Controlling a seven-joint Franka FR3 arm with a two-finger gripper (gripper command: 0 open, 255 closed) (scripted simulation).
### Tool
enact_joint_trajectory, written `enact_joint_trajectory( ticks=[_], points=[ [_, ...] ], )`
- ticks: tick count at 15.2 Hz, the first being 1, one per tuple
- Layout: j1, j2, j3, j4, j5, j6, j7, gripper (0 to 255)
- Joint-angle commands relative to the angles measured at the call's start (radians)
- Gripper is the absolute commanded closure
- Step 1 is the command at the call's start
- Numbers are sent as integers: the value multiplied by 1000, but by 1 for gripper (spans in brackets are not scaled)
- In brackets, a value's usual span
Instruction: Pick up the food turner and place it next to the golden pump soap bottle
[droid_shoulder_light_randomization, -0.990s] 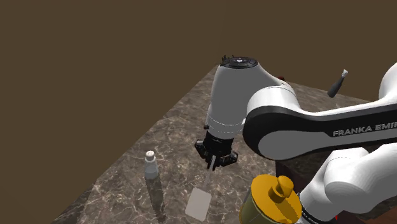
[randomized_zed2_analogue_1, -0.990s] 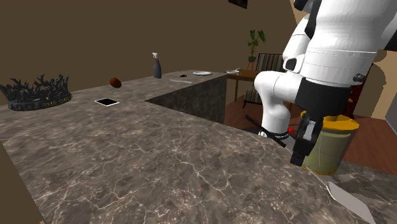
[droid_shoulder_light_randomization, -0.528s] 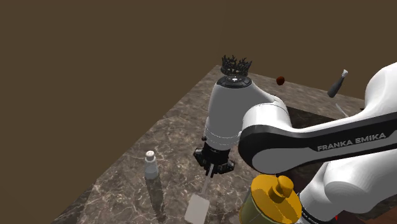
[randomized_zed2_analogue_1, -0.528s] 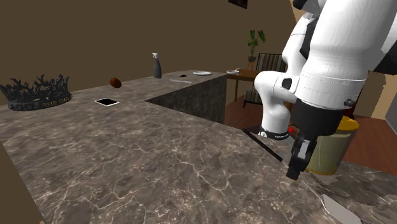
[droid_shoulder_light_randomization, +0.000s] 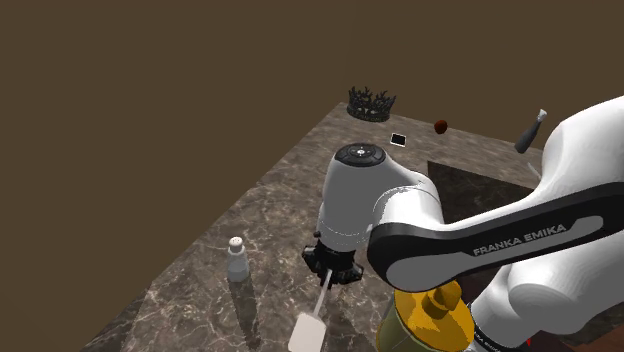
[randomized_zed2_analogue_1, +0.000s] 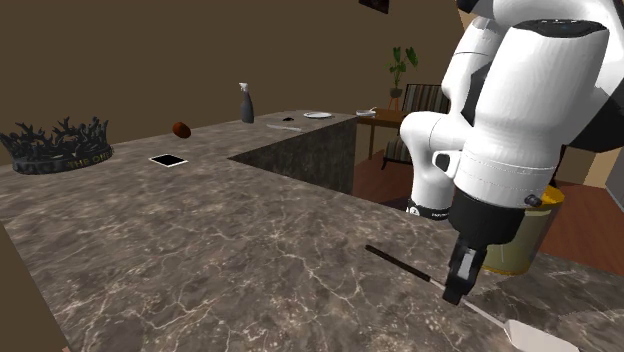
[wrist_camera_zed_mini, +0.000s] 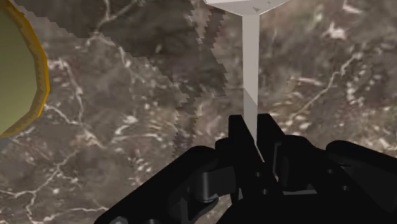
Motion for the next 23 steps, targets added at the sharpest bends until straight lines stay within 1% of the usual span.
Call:
enact_joint_trajectory(
  ticks=[1, 8, 9, 14, 18, 23],
  points=[
    [-3, 14, 10, -7, -4, 21, 9, 255],
    [-3, 14, 10, -7, -4, 20, 9, 255],
    [-3, 14, 10, -7, -4, 20, 9, 0],
    [-3, 14, 10, -7, -4, 20, 9, 0],
    [22, -73, -39, 65, 18, -132, -17, 0],
    [23, -73, -40, 65, 18, -132, -16, 0]
  ],
)
